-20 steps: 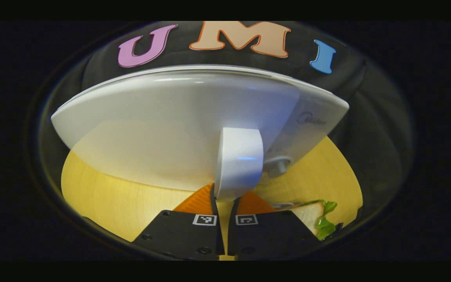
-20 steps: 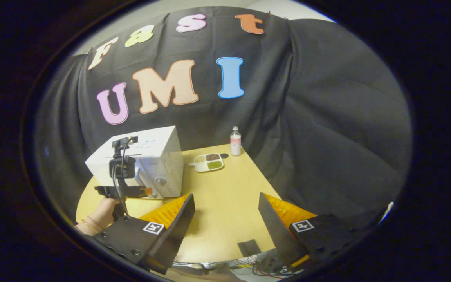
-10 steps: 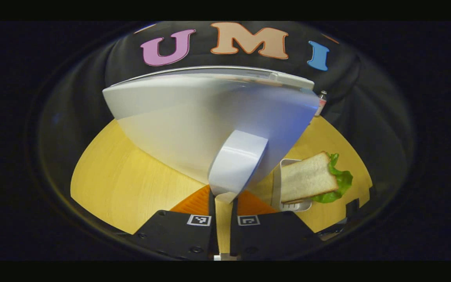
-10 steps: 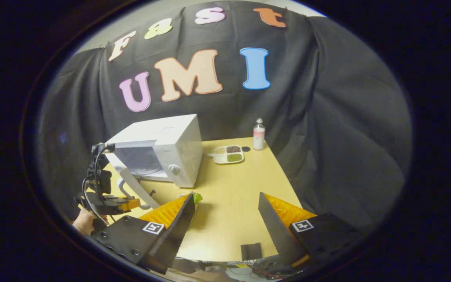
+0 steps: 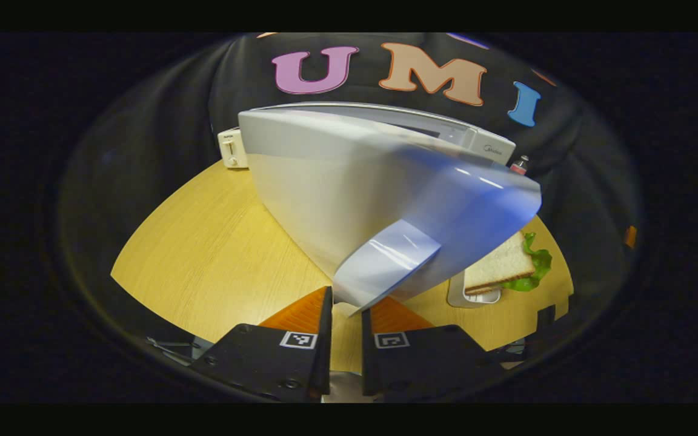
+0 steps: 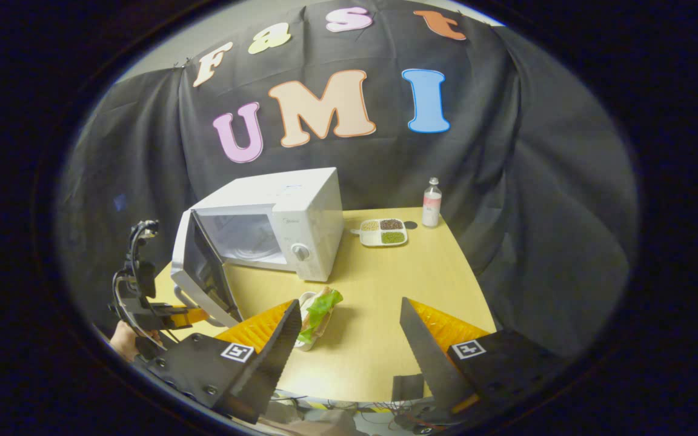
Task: Open the microwave oven with the left hand, put the food in, and close the microwave oven.
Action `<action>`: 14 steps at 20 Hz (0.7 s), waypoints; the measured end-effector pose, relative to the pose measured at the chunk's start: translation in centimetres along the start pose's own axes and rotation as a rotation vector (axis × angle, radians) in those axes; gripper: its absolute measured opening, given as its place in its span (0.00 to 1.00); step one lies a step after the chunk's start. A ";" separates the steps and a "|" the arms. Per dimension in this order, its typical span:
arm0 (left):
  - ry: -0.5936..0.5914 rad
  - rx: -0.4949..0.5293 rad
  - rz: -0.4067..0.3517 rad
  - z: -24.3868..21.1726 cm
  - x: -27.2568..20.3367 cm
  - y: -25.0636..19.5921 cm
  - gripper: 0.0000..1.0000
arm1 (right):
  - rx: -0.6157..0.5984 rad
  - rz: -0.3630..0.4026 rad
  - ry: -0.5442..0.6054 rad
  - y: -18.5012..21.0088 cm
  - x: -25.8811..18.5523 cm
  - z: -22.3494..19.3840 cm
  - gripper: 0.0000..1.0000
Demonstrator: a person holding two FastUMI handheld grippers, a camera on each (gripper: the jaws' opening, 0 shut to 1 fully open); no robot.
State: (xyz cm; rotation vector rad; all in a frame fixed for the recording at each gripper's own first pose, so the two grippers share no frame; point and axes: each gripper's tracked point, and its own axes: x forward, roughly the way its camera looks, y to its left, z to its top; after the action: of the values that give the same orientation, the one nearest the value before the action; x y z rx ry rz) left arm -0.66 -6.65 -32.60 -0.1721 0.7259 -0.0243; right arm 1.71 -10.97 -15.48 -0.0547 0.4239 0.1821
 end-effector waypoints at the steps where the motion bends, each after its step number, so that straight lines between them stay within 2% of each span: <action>1: 0.001 -0.002 0.008 -0.3 -0.3 0.7 0.21 | 0.003 -0.001 0.005 0.3 0.0 -0.2 0.97; 2: 0.003 0.000 0.011 -0.4 -0.6 1.3 0.24 | 0.008 -0.004 0.006 0.6 0.0 -0.2 0.97; 5: 0.006 0.006 0.012 -0.8 -1.3 3.3 0.40 | 0.018 -0.026 0.004 1.7 0.1 -0.2 0.92; 7: 0.013 0.004 0.002 -0.9 -1.8 4.5 0.58 | 0.032 -0.040 0.008 2.8 0.0 -0.2 0.91; 8: 0.013 0.008 -0.004 -0.9 -1.8 5.0 0.60 | 0.040 -0.049 0.006 3.5 -0.1 -0.1 0.91; 9: 0.014 0.011 -0.009 -1.0 -2.0 5.7 0.69 | 0.044 -0.058 0.004 4.1 -0.2 -0.1 0.91; 10: 0.017 0.010 -0.016 -1.2 -2.2 6.4 0.74 | 0.045 -0.070 0.005 4.6 -0.2 -0.2 0.91; 11: 0.021 0.008 -0.024 -1.4 -2.4 7.1 0.85 | 0.046 -0.082 0.006 5.3 -0.2 -0.2 0.91; 13: 0.032 -0.015 -0.051 -1.7 -2.7 8.0 0.98 | 0.065 -0.096 0.006 6.9 -0.7 -0.5 0.91; 14: 0.031 -0.020 -0.066 -1.8 -2.9 8.5 1.00 | 0.074 -0.097 0.005 8.0 -0.9 -0.6 0.91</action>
State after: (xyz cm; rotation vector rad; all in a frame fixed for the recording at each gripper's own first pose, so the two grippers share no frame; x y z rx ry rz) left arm -4.36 1.73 -33.45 -0.2154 0.7510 -0.0823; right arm -0.83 -3.32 -15.78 -0.0028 0.4314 0.0702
